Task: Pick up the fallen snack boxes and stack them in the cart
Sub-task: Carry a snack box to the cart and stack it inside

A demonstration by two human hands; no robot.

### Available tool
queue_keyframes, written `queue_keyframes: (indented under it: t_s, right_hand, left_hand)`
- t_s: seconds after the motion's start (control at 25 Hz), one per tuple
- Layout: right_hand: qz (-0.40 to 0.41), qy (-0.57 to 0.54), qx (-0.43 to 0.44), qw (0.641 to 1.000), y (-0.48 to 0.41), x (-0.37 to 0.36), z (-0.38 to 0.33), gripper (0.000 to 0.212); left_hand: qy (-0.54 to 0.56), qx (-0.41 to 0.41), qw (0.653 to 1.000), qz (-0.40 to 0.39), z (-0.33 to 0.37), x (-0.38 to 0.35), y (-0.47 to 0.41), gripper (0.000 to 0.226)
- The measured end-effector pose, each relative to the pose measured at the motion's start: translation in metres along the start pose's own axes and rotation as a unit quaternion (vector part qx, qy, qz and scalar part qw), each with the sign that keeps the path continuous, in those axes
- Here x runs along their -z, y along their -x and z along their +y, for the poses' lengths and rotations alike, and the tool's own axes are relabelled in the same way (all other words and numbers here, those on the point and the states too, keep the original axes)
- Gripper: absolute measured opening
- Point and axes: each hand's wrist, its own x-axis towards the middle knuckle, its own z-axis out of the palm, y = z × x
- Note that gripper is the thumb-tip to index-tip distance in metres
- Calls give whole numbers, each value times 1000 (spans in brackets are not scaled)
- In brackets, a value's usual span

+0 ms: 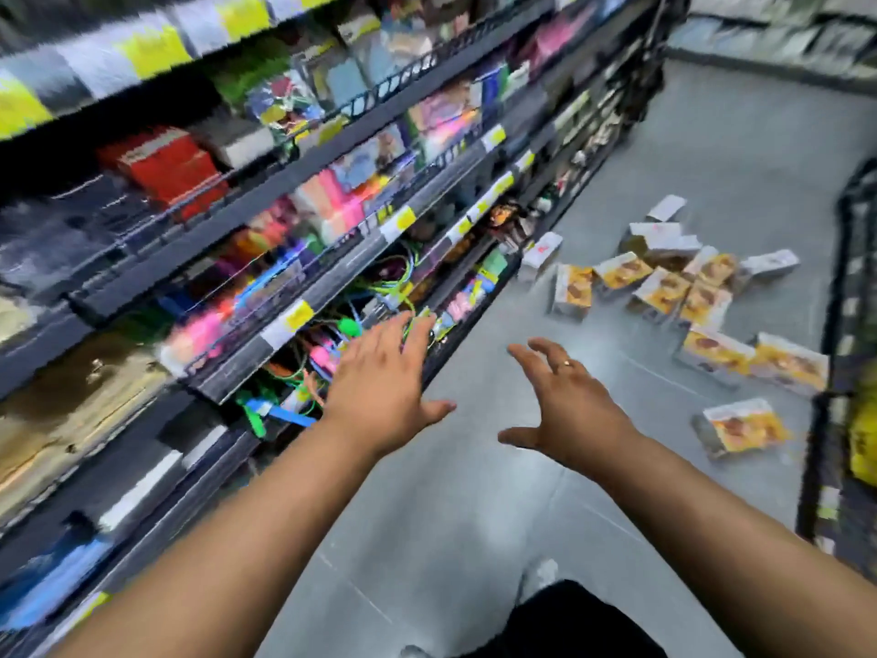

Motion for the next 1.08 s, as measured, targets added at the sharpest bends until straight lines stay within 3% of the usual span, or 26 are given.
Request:
queue_keyframes:
  t_s: [0.28,0.64,1.08]
  right_hand:
    - [73,-36,-135,988,-37,52,144,105]
    - [86,-59,-230,967,-98,120,325,105]
    - [77,-109,-363,922,-210,151,472,105]
  left_hand:
    - [20,-156,987,18,122,-19,-166,104]
    - [49,-209,977,-10,259,-56,-336,104]
    - [39,-299,950,-81,345,-119,-557,103]
